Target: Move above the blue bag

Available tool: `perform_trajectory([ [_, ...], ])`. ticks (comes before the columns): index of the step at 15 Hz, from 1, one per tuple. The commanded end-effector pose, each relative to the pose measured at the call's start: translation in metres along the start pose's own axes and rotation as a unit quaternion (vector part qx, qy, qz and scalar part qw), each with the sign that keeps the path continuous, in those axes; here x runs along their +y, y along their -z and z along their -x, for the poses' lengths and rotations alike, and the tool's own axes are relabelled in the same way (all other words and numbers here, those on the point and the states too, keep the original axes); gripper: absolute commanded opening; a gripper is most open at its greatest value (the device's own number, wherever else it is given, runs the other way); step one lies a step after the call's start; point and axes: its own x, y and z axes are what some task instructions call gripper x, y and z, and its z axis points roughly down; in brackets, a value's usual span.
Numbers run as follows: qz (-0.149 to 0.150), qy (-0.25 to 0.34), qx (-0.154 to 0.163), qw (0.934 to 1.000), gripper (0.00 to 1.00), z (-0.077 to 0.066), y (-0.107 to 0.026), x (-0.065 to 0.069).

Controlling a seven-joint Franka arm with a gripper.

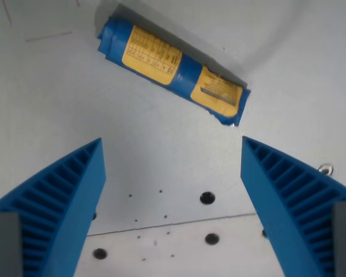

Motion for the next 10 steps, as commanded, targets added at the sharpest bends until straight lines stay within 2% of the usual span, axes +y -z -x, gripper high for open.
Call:
perform_trajectory([
  [1, 0.017, 0.132, 0.016, 0.9910, 1.00, -0.003, -0.007, 0.000],
  [6, 0.026, 0.214, 0.016, 0.9764, 1.00, -0.005, -0.021, -0.002],
  [10, 0.035, 0.278, 0.018, 0.9596, 1.00, -0.007, -0.034, -0.003],
])
